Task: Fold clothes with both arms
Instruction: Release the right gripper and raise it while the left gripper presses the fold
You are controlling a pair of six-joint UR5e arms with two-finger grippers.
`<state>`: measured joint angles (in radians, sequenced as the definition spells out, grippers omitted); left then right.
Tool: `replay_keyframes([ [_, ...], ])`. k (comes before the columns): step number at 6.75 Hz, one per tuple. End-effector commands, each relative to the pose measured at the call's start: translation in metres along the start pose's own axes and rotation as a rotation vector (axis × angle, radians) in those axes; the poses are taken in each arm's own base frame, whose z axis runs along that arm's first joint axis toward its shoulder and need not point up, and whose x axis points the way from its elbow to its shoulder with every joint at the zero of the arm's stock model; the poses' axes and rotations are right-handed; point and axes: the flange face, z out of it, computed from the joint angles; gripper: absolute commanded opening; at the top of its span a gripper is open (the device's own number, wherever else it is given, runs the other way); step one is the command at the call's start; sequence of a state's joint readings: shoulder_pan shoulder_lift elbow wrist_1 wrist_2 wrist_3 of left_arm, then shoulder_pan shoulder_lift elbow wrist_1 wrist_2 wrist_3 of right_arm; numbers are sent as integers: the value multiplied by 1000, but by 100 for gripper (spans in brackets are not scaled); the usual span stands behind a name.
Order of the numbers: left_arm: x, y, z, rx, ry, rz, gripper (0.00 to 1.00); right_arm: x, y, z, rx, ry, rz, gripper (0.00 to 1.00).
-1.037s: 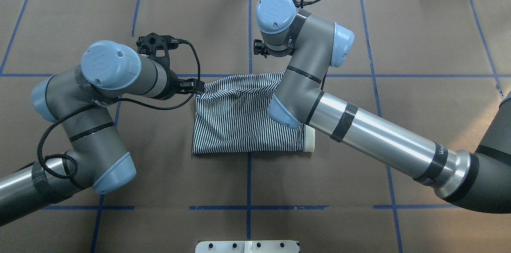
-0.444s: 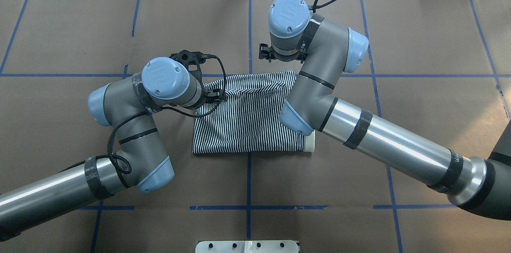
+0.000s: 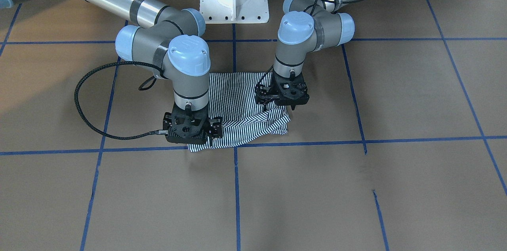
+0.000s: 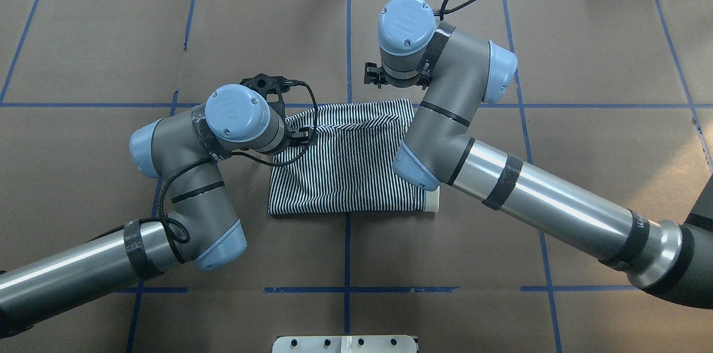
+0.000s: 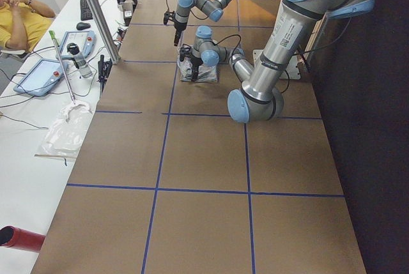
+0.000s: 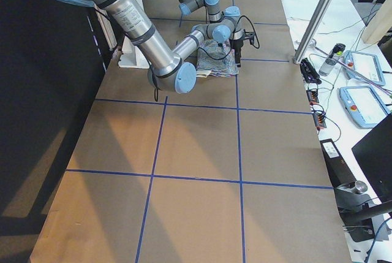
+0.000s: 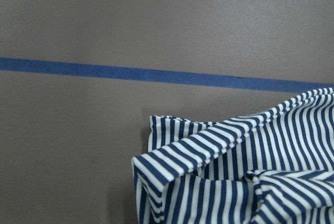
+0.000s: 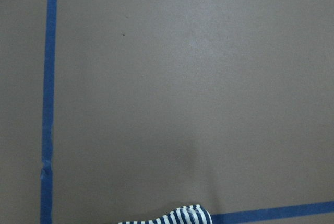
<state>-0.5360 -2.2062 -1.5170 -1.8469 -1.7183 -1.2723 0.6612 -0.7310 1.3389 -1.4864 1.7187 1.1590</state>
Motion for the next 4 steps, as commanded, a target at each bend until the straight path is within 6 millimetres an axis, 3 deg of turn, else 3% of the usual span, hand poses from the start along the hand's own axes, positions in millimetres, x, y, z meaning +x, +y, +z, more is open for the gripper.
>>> replay_keyframes([
  [1, -9, -10, 11, 44, -36, 9, 100, 3, 1, 3, -1, 3, 0, 100],
  [2, -18, -26, 14, 57, -55, 13, 100, 4, 1, 4, -2, 6, 0, 100],
  [4, -50, -83, 41, 112, -66, 54, 100, 8, 3, 8, -5, 12, -2, 100],
])
